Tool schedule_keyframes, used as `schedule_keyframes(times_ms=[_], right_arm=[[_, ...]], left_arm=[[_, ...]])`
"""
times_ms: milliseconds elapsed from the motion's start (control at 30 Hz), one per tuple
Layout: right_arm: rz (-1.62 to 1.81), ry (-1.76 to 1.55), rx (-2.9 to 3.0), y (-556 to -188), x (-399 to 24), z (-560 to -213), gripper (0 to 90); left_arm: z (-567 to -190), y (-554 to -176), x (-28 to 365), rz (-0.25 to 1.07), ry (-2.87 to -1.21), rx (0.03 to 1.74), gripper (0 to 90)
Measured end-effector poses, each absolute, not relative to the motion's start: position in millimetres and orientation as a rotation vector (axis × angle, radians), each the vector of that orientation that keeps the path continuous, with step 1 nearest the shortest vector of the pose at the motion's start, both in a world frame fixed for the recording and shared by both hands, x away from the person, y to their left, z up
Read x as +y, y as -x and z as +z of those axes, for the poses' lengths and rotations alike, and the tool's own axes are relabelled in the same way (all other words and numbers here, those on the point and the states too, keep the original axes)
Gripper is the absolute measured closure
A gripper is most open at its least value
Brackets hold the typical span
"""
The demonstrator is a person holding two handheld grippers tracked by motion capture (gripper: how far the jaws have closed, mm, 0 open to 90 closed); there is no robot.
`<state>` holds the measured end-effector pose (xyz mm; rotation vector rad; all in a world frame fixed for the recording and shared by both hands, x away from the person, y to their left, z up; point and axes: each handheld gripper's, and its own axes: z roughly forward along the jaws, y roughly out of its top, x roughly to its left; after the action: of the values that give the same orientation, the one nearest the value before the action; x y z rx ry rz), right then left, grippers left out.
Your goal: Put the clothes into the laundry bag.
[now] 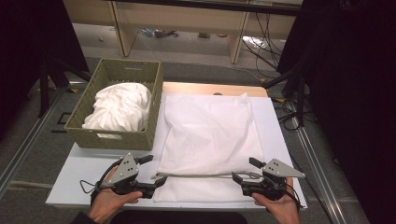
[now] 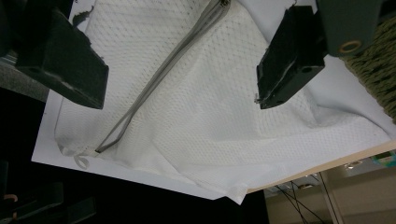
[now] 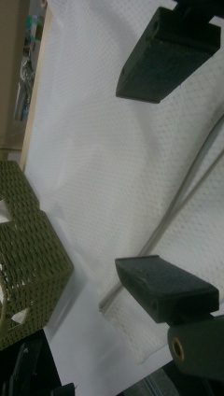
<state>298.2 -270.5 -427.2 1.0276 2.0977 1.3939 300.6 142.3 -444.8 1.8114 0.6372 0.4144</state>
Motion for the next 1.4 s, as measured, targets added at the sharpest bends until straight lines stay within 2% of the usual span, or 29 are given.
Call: schedule_keyframes(times_ms=[567,667,867,1100,1167,1400], right_arm=[[1.352,-1.003,2.206,-298.9,-264.1,-429.5,16.3],[1.291,-0.969,2.206,-300.3,-261.8,-430.1,16.8],[1.233,-0.909,2.246,-319.0,-254.9,-433.7,19.5],[1.150,-0.863,2.377,-335.1,-246.1,-444.0,28.5],[1.103,-0.776,2.448,-343.1,-236.8,-448.7,36.6],[1.005,-0.691,2.572,-356.9,-215.1,-460.0,46.6]], left_arm=[[-444.7,-300.7,144.1,0.433,-1.843,0.649,16.4],[-445.7,-298.3,144.2,0.427,-1.860,0.699,16.4],[-444.4,-291.0,150.2,0.427,-1.881,0.737,16.5],[-447.7,-283.3,151.4,0.431,-1.925,0.770,17.1],[-447.0,-282.3,151.9,0.432,-1.921,0.777,17.1],[-446.1,-282.9,152.7,0.427,-1.911,0.792,17.1]])
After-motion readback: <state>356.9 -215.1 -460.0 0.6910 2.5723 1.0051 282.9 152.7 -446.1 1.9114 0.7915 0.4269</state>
